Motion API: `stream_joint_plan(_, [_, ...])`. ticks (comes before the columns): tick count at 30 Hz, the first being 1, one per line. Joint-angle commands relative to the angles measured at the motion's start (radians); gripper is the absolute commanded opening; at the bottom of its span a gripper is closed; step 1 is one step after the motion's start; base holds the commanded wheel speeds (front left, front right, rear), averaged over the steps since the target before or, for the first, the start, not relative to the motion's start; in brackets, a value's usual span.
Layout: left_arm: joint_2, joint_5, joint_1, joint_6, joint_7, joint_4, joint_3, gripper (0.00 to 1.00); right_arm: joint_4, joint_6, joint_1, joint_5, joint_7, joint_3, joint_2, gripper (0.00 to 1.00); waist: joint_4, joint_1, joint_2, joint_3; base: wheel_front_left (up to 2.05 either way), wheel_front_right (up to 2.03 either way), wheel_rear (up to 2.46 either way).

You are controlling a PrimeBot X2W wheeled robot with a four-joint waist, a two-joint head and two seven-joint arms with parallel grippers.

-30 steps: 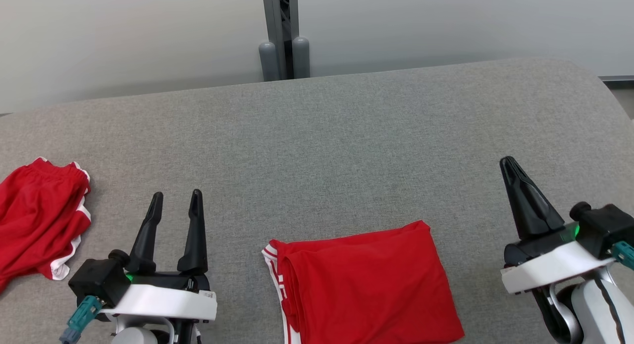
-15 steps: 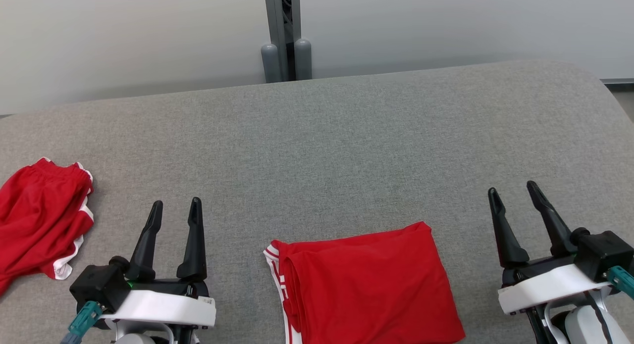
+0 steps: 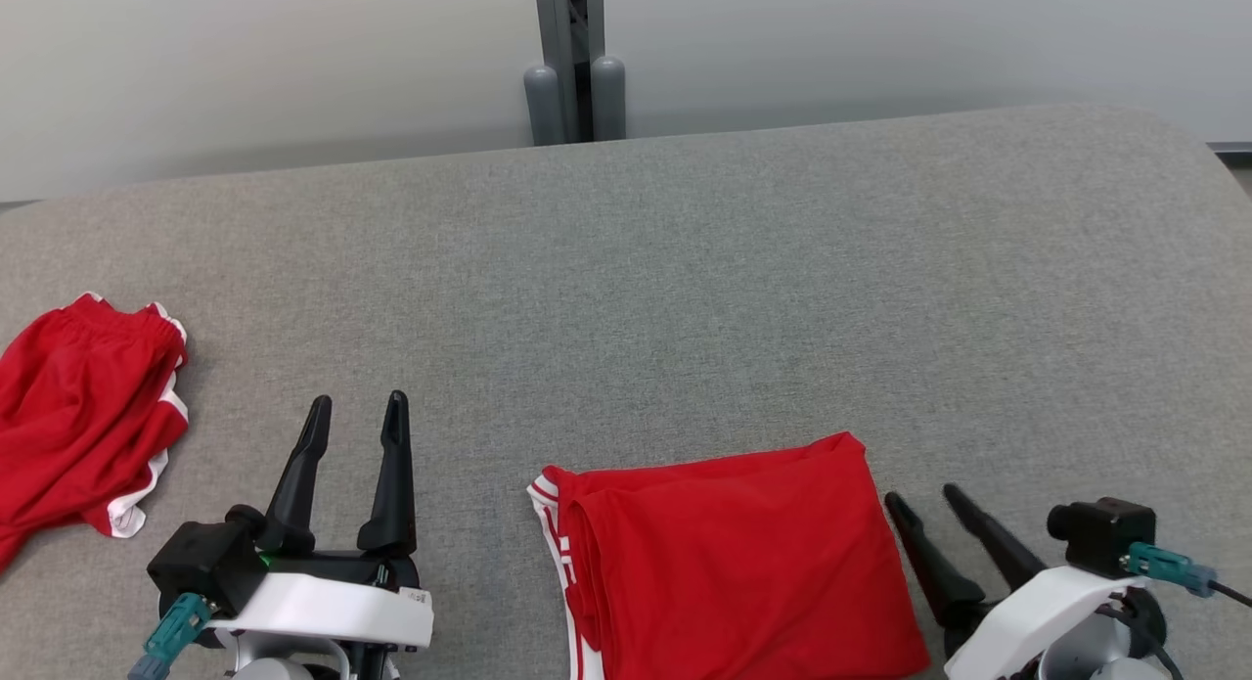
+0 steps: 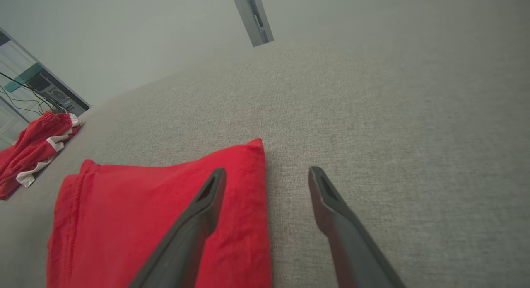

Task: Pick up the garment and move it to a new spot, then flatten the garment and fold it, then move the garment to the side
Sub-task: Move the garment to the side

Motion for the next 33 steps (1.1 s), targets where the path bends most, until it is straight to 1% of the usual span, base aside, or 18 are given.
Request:
stream_joint_plan(1, [0.004, 0.009, -0.021, -0.003, -0.004, -0.001, -0.001, 1.00, 0.011, 0.000, -0.005, 0.068, 0.034, 0.032, -0.018, 1.00, 0.008, 0.0000, 0.0000, 0.013, 0.00, 0.00, 0.00])
stream_joint_plan(5, [0.003, 0.016, -0.030, -0.007, -0.004, 0.000, -0.005, 1.00, 0.022, 0.001, -0.031, 0.171, 0.078, 0.090, -0.035, 1.00, 0.018, 0.0000, 0.0000, 0.032, 0.00, 0.00, 0.00])
stream_joint_plan(6, [0.003, 0.016, -0.030, -0.007, -0.004, 0.000, -0.005, 1.00, 0.022, 0.001, -0.031, 0.171, 0.078, 0.090, -0.035, 1.00, 0.018, 0.0000, 0.0000, 0.032, 0.00, 0.00, 0.00])
stream_joint_plan(10, [0.003, 0.021, -0.049, -0.011, -0.004, 0.005, -0.004, 1.00, 0.049, 0.001, -0.055, 0.245, 0.113, 0.140, -0.044, 1.00, 0.029, 0.0000, 0.0000, 0.048, 0.00, 0.00, 0.00])
stream_joint_plan(14, [0.004, 0.022, -0.055, -0.010, -0.004, 0.006, -0.003, 1.00, 0.065, 0.001, -0.087, 0.286, 0.122, 0.186, -0.047, 1.00, 0.038, 0.0000, 0.0000, 0.065, 0.00, 0.00, 0.00])
stream_joint_plan(15, [0.004, 0.023, -0.059, -0.010, -0.004, 0.005, -0.003, 1.00, 0.071, 0.001, -0.093, 0.296, 0.124, 0.197, -0.047, 0.69, 0.039, 0.0000, 0.0000, 0.068, 0.00, 0.00, 0.00])
stream_joint_plan(16, [0.004, 0.024, -0.062, -0.010, -0.004, 0.004, -0.003, 1.00, 0.076, 0.001, -0.101, 0.302, 0.125, 0.211, -0.049, 0.29, 0.040, 0.0000, 0.0000, 0.070, 0.00, 0.00, 0.00])
stream_joint_plan(17, [0.004, 0.025, -0.065, -0.009, -0.004, 0.003, -0.002, 1.00, 0.079, 0.000, -0.108, 0.305, 0.121, 0.223, -0.053, 0.00, 0.041, 0.0000, 0.0000, 0.074, 0.00, 0.00, 0.00])
stream_joint_plan(21, [0.004, 0.028, -0.067, -0.009, -0.004, 0.001, 0.001, 1.00, 0.091, 0.000, -0.145, 0.304, 0.082, 0.257, -0.073, 0.00, 0.041, 0.0000, 0.0000, 0.082, 0.00, 0.00, 0.00])
stream_joint_plan(26, [0.003, 0.031, -0.075, -0.004, -0.004, -0.002, 0.001, 1.00, 0.120, 0.000, -0.202, 0.284, 0.049, 0.294, -0.117, 0.00, 0.025, 0.0000, 0.0000, 0.094, 0.00, 0.00, 0.00])
stream_joint_plan(33, [0.004, 0.058, -0.109, -0.014, -0.004, -0.007, -0.001, 1.00, 0.138, 0.000, -0.346, 0.259, 0.074, 0.361, -0.245, 0.00, -0.029, 0.0000, 0.0000, 0.162, 0.00, 0.00, 0.00])
